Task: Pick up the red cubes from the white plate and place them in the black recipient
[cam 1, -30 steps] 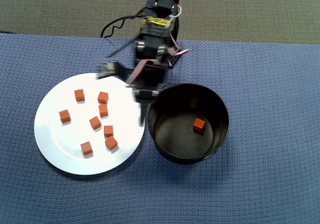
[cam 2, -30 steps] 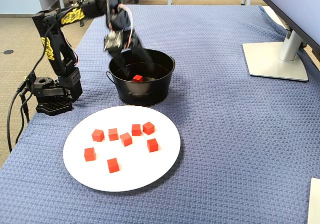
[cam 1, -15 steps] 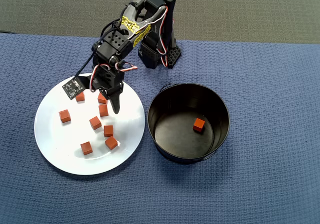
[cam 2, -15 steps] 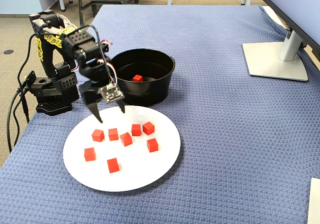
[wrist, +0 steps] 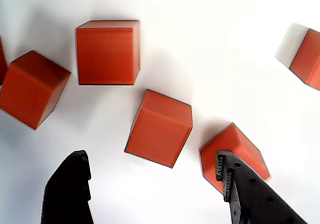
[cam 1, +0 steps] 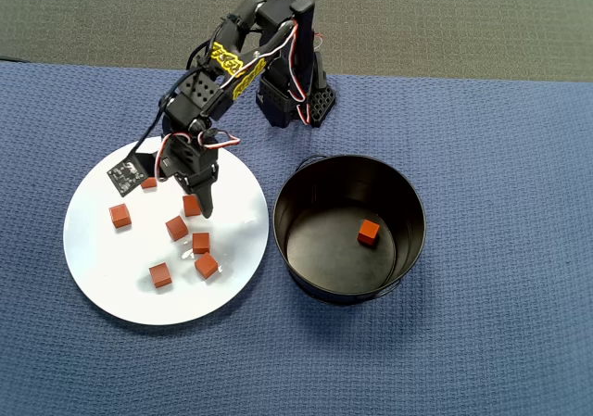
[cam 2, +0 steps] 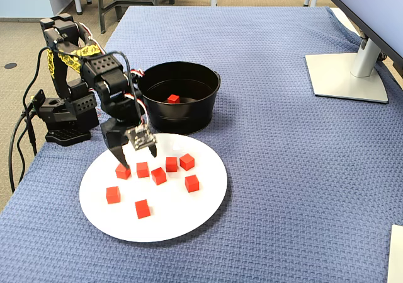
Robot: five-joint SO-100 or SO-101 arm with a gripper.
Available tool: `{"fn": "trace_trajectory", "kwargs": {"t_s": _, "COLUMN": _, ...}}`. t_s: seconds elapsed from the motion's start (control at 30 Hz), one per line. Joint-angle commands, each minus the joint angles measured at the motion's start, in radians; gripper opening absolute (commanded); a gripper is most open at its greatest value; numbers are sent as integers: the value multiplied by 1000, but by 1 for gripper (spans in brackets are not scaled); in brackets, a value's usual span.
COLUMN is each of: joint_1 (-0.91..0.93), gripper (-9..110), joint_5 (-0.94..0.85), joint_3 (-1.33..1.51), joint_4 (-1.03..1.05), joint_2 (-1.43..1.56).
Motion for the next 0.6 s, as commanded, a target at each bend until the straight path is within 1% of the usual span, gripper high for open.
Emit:
{"fn": "trace_trajectory", "kwargs": {"t_s": 0.0, "joint_1": 0, "gripper": 24, "joint_5": 63, "joint_3": -60, "joint_4": -31, "joint_2": -3}}
{"fn": "trace_trajectory", "kwargs": {"t_s": 0.1, "joint_1": 0, "gripper": 24, "joint_5": 97, "joint_3": -61, "joint_4": -64, "joint_2": -21}}
{"fn": "trace_trajectory", "kwargs": {"t_s": 0.3, "joint_1": 2, "gripper": 22, "joint_5": 106, "joint_3": -71, "joint_4": -71, "joint_2": -38}}
{"fn": "trace_trajectory", "kwargs": {"t_s": 0.37, "joint_1": 0, "gripper": 17, "joint_5": 121, "joint_3": -78, "joint_4": -78, "joint_2": -52}}
{"fn": "trace_trajectory", "kwargs": {"t_s": 0.5, "joint_1": -2, "gripper": 2, "joint_5": 158, "joint_3": -98, "joint_4": -95, "joint_2": -80}}
{"fn": "trace_trajectory", "kwargs": {"t_s": 0.57, "joint_1": -2, "gripper": 0, "joint_5": 179, "joint_3": -101, "joint_4": -98, "joint_2": -78}}
